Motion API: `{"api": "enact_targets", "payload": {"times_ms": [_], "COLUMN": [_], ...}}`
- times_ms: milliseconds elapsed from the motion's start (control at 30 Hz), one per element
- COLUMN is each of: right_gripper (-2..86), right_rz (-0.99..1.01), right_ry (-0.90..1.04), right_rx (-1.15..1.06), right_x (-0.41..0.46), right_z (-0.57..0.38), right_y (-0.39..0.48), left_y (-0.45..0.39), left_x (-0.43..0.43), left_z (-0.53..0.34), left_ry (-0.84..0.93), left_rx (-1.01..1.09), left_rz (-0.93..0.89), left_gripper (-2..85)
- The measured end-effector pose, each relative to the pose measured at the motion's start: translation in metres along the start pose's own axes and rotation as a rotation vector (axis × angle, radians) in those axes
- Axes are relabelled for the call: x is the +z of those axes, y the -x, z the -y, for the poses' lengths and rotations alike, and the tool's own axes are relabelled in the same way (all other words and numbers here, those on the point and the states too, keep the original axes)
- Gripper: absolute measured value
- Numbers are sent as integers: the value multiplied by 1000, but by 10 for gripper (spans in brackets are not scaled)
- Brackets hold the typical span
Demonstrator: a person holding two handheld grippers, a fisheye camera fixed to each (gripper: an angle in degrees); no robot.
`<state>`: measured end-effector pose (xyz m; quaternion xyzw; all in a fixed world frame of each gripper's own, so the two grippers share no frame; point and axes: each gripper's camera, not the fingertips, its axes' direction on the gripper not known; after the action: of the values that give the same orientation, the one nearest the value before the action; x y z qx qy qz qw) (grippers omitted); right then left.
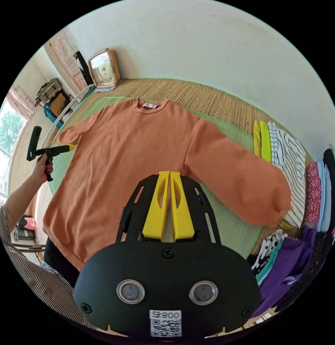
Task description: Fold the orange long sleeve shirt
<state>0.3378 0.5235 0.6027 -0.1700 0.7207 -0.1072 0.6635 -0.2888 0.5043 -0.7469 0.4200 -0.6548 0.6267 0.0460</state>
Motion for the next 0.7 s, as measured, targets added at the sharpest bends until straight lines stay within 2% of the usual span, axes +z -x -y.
{"api": "enact_targets", "payload": {"times_ms": [67, 100, 167, 233, 433, 600, 700], "right_gripper": [1, 1, 2, 2, 1, 2, 2], "right_rz": [-46, -137, -218, -150, -70, -136, -118], "right_ry": [51, 140, 240, 165, 94, -89, -91], "right_rx": [-30, -38, -55, -9, 50, 34, 13], "right_x": [31, 59, 95, 94, 86, 58, 73], "right_z": [30, 41, 39, 20, 22, 67, 119], "right_y": [1, 0, -6, -19, -28, -18, -19], "left_y": [6, 9, 18, 28, 38, 19, 14], "left_x": [6, 8, 17, 24, 13, -10, -12], "left_z": [36, 44, 67, 75, 83, 114, 147], "left_ry": [-18, -17, 12, 59, -9, -106, -117], "left_rx": [-16, -20, -30, -53, -59, 26, 44], "left_rz": [33, 51, 166, 282, 155, 161, 187], "left_gripper": [2, 2, 2, 2, 1, 2, 3]}}
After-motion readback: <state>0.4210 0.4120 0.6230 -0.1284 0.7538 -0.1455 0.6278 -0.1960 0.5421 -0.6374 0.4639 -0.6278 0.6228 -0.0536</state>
